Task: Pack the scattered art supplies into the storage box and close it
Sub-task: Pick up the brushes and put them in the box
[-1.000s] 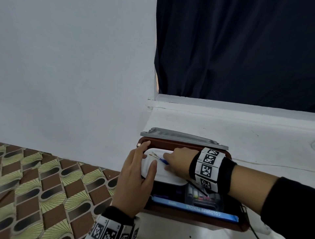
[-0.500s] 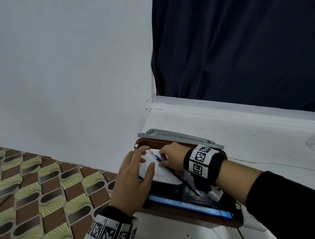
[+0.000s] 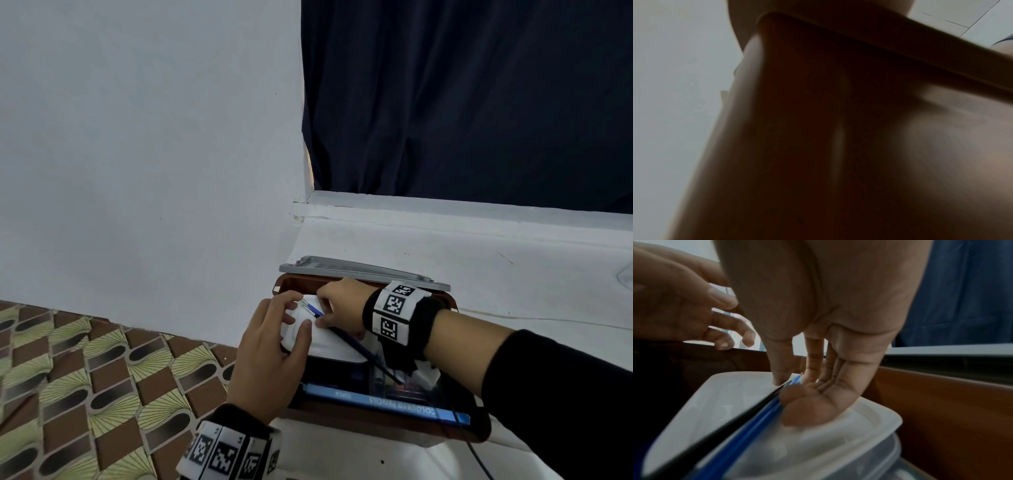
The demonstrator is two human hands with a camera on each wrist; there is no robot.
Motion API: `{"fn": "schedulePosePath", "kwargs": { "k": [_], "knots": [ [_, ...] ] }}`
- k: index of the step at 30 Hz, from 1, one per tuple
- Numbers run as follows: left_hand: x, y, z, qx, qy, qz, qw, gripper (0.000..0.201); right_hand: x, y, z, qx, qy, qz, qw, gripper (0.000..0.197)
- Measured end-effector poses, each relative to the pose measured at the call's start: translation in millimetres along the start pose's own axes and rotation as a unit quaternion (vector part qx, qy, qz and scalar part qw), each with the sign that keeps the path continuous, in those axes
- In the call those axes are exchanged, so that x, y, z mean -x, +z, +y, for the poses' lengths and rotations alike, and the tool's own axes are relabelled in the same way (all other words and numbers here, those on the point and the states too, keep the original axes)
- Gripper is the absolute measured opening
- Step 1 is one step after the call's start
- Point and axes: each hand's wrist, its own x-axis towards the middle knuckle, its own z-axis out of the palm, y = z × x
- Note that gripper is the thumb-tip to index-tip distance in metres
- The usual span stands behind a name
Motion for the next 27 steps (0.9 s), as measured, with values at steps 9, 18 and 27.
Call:
{"fn": "schedulePosePath", "kwargs": {
  "k": [9, 18, 27],
  "knots": [
    [3.6, -2.3, 6.7, -0.039, 0.046, -0.045, 0.997, 0.027, 37.5, -20.8, 13.1, -0.008, -0.012, 0.017, 1.0, 0.027],
    [0.8, 36.7, 85.3, 0.045, 0.118, -0.027, 0.992, 0.022, 137.4, -36.6, 72.3, -0.052, 0.007, 0.157, 0.986, 0.021],
    [9.9, 149.5, 204.9, 0.163, 0.114, -0.097, 0.975, 0.018, 253.6, -14.4, 225.8, -0.146, 0.105, 0.274, 0.945, 0.016]
  ]
}}
